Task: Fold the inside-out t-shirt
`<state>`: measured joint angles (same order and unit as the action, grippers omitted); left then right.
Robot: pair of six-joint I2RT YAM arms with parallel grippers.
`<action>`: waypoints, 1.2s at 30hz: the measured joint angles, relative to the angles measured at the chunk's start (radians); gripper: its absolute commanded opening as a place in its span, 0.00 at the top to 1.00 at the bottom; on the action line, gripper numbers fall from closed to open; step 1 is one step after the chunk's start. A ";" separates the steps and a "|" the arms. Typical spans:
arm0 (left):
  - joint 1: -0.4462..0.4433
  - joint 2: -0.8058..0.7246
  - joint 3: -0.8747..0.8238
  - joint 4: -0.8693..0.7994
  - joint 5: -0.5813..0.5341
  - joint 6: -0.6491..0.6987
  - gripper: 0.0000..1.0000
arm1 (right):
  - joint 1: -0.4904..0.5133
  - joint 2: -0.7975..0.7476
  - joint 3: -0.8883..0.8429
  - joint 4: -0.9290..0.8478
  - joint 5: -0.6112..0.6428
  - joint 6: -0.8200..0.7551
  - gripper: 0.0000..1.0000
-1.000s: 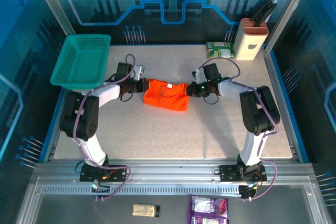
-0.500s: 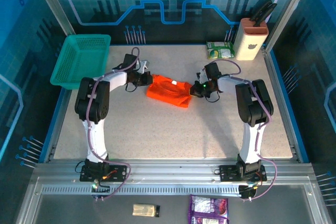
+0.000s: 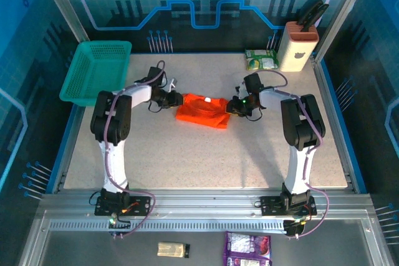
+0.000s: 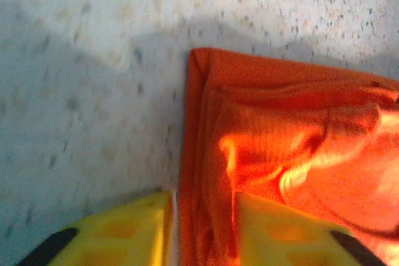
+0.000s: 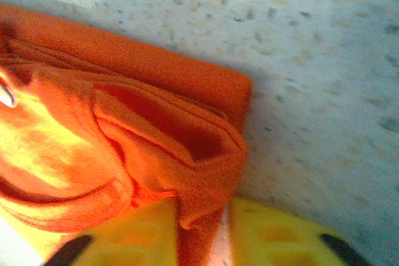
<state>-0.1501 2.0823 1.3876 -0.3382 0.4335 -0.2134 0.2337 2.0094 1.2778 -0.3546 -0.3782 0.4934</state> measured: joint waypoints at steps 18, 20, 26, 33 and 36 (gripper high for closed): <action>-0.101 -0.219 -0.064 -0.097 0.042 -0.077 0.80 | -0.023 -0.064 -0.009 0.309 -0.346 0.282 0.61; -0.124 -0.200 -0.071 -0.100 0.047 -0.076 0.82 | -0.018 -0.001 -0.008 0.386 -0.396 0.335 0.62; -0.123 -0.103 -0.092 -0.114 0.030 -0.072 0.84 | -0.032 0.149 0.008 0.439 -0.417 0.396 0.66; -0.120 -0.074 -0.101 -0.124 0.028 -0.065 0.80 | -0.063 0.158 0.066 0.389 -0.381 0.373 0.65; -0.120 -0.094 -0.101 -0.123 0.028 -0.069 0.79 | -0.064 0.145 0.066 0.346 -0.380 0.354 0.64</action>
<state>-0.2703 1.9881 1.2869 -0.4610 0.4614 -0.2821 0.1696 2.1540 1.3437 -0.0086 -0.7586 0.8471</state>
